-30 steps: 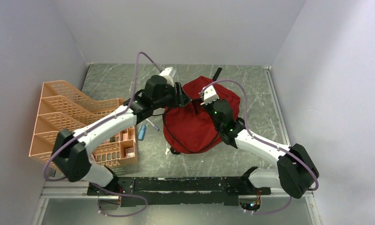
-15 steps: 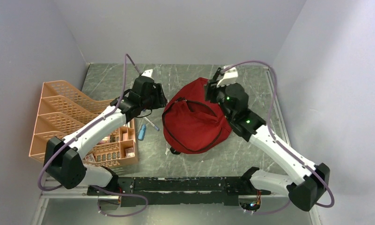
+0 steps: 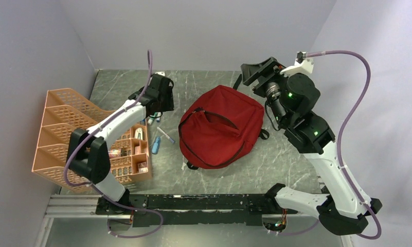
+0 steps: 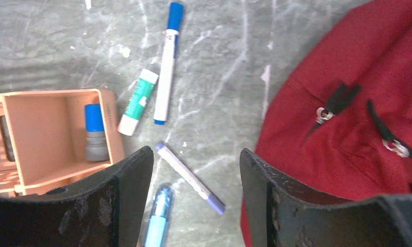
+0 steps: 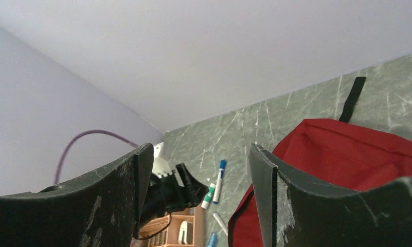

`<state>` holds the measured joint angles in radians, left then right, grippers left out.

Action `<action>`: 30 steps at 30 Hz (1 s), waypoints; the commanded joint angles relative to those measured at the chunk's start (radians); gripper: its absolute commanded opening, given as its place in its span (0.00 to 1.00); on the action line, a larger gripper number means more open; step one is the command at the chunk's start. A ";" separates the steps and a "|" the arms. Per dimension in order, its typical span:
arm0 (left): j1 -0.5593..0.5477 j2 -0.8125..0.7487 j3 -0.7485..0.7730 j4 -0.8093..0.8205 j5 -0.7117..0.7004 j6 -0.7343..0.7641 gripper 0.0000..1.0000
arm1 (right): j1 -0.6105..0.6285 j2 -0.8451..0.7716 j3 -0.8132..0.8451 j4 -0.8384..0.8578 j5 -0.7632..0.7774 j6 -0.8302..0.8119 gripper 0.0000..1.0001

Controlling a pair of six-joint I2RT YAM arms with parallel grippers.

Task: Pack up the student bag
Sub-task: Adjust the student bag at the center of the board, then pick up the stationery from the center of the board.

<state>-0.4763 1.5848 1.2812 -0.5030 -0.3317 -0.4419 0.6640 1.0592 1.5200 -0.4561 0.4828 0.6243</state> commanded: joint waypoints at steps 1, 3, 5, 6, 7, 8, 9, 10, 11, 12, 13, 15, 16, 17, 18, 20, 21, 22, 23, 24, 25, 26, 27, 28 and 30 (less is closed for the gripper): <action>0.022 0.069 0.061 -0.030 -0.080 0.058 0.67 | -0.001 -0.006 0.036 -0.050 -0.012 0.062 0.72; 0.025 0.108 0.080 -0.026 -0.091 0.069 0.67 | 0.000 -0.006 0.049 -0.032 -0.021 0.040 0.72; 0.027 0.158 0.115 -0.035 -0.094 0.078 0.67 | 0.000 -0.007 0.060 -0.022 -0.020 0.018 0.72; 0.027 0.184 0.136 -0.042 -0.100 0.083 0.67 | -0.001 -0.013 0.053 -0.011 -0.009 0.005 0.72; 0.027 0.210 0.154 -0.048 -0.105 0.086 0.67 | -0.001 -0.020 0.048 0.003 0.000 -0.016 0.72; 0.028 0.232 0.172 -0.050 -0.116 0.091 0.67 | 0.000 -0.027 0.038 0.018 0.001 -0.037 0.72; 0.028 0.257 0.188 -0.053 -0.127 0.095 0.67 | 0.000 -0.037 0.021 0.036 0.002 -0.059 0.73; 0.028 0.279 0.203 -0.055 -0.139 0.100 0.67 | 0.000 -0.039 0.007 0.049 0.006 -0.059 0.73; 0.028 0.303 0.222 -0.057 -0.148 0.106 0.67 | -0.001 -0.038 -0.001 0.058 0.016 -0.054 0.72; 0.030 0.327 0.239 -0.058 -0.154 0.112 0.67 | 0.000 -0.036 -0.004 0.068 0.020 -0.055 0.72; 0.030 0.350 0.259 -0.060 -0.162 0.118 0.67 | -0.001 -0.034 -0.001 0.074 0.021 -0.054 0.72; 0.031 0.398 0.296 -0.059 -0.174 0.131 0.67 | -0.001 -0.032 0.013 0.077 0.025 -0.071 0.72; 0.032 0.422 0.324 -0.060 -0.182 0.138 0.67 | 0.000 -0.036 0.013 0.078 0.031 -0.079 0.73; 0.034 0.447 0.349 -0.065 -0.189 0.144 0.67 | -0.001 -0.043 0.011 0.081 0.036 -0.087 0.72; 0.037 0.471 0.374 -0.072 -0.196 0.149 0.66 | -0.001 -0.050 0.005 0.084 0.036 -0.093 0.72; 0.046 0.522 0.417 -0.078 -0.208 0.162 0.66 | 0.000 -0.063 -0.016 0.103 0.035 -0.117 0.72; 0.052 0.539 0.436 -0.080 -0.209 0.169 0.66 | -0.001 -0.061 -0.018 0.098 0.033 -0.111 0.72; 0.059 0.556 0.455 -0.084 -0.209 0.172 0.66 | -0.001 -0.058 -0.018 0.093 0.030 -0.100 0.72; 0.066 0.567 0.471 -0.089 -0.208 0.171 0.66 | 0.000 -0.058 -0.028 0.099 0.028 -0.095 0.72; 0.075 0.577 0.482 -0.089 -0.204 0.174 0.66 | 0.000 -0.059 -0.038 0.109 0.032 -0.093 0.72; 0.083 0.583 0.487 -0.081 -0.197 0.177 0.67 | 0.000 -0.058 -0.040 0.111 0.036 -0.091 0.72; 0.089 0.587 0.488 -0.070 -0.185 0.184 0.67 | 0.000 -0.057 -0.036 0.109 0.035 -0.085 0.72; 0.095 0.593 0.488 -0.063 -0.173 0.192 0.67 | 0.000 -0.061 -0.034 0.108 0.041 -0.090 0.72; 0.098 0.601 0.490 -0.062 -0.167 0.198 0.67 | 0.000 -0.068 -0.032 0.110 0.054 -0.107 0.72; 0.100 0.618 0.495 -0.064 -0.165 0.212 0.67 | -0.001 -0.090 -0.037 0.111 0.062 -0.121 0.72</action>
<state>-0.3916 2.1750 1.7290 -0.5667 -0.5011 -0.2710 0.6640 1.0065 1.4910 -0.3725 0.5053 0.5327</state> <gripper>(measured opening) 0.668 0.723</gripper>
